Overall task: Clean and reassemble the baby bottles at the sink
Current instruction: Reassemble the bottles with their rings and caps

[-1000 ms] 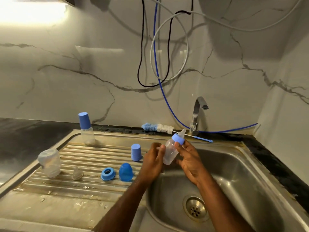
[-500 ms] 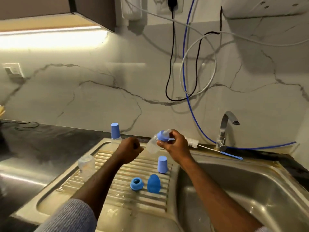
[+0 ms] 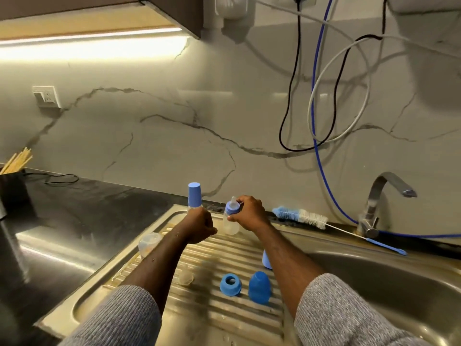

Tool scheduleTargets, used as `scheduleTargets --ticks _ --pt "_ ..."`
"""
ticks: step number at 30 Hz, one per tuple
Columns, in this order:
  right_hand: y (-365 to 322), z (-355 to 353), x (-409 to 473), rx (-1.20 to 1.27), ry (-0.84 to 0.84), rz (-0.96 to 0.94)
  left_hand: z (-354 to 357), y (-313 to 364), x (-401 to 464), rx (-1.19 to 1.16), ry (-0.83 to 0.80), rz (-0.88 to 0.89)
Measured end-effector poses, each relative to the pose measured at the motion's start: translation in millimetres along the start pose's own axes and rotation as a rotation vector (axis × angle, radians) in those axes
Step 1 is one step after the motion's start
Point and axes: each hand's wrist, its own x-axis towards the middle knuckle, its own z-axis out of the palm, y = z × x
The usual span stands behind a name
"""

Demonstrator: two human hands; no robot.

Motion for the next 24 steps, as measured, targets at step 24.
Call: scheduleTargets --ticks 24 --pt "39.8 -79.5 -32.3 -0.115 -0.503 -0.006 52.7 1.3 11.5 -0.295 0.073 -0.027"
